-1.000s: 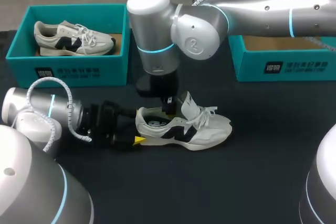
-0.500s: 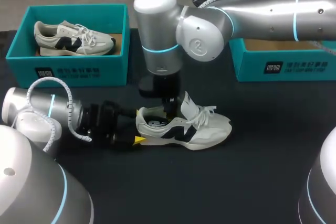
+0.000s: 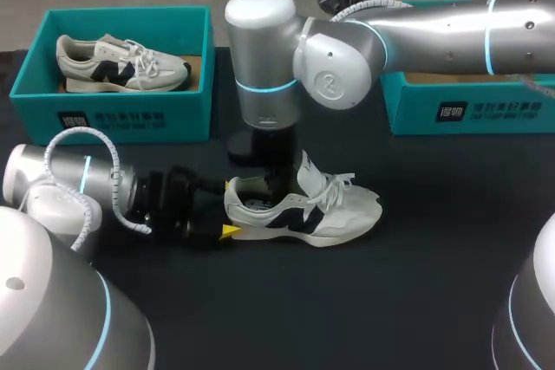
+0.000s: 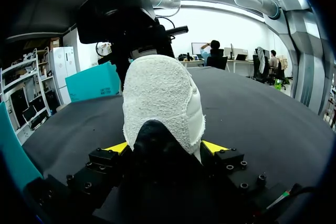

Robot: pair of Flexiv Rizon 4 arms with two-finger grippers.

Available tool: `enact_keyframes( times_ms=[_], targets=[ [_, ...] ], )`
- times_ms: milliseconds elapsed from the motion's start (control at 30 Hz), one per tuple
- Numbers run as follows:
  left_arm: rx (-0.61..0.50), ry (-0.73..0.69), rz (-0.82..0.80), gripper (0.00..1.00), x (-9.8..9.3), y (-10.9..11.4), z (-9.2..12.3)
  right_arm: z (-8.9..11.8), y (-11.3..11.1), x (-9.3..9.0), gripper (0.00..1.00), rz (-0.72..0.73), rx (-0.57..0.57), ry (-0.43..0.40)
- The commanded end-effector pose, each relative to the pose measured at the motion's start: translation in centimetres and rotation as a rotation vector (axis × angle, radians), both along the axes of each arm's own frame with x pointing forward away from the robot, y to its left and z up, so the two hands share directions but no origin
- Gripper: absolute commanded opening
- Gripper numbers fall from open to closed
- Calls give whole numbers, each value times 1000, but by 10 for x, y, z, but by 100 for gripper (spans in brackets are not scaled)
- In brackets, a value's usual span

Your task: Take the shoe out of the shoebox, open the shoe tongue, remove and reinsert the insole, then place the shoe into the shoebox

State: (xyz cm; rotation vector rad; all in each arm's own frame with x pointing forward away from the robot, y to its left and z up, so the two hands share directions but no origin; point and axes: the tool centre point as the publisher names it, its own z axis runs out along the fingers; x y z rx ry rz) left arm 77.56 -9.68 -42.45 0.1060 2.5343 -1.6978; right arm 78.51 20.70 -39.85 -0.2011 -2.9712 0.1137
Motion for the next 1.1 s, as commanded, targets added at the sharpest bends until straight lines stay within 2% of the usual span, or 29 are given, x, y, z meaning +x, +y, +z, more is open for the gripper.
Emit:
enact_keyframes(
  times_ms=[33, 233, 267, 300, 333, 867, 1100],
  targets=[
    [3, -2, -2, 0, -1, -1, -1, -25, 12, -1, 49, 2, 11, 22],
    [3, -2, -2, 0, -1, -1, -1, -44, 19, -16, 48, 3, 14, 85],
    [3, -2, -2, 0, -1, -1, -1, -46, 19, -19, 40, 3, 14, 90],
    [3, -2, -2, 0, -1, -1, -1, -47, 18, -20, 14, 2, 13, 94],
    [3, -2, -2, 0, -1, -1, -1, -47, 18, -22, 0, 2, 12, 99],
    [3, -2, -2, 0, -1, -1, -1, -17, 15, -22, 0, 16, -42, 94],
    [3, -2, -2, 0, -1, -1, -1, 5, 10, -27, 0, 19, -44, 82]
  ],
)
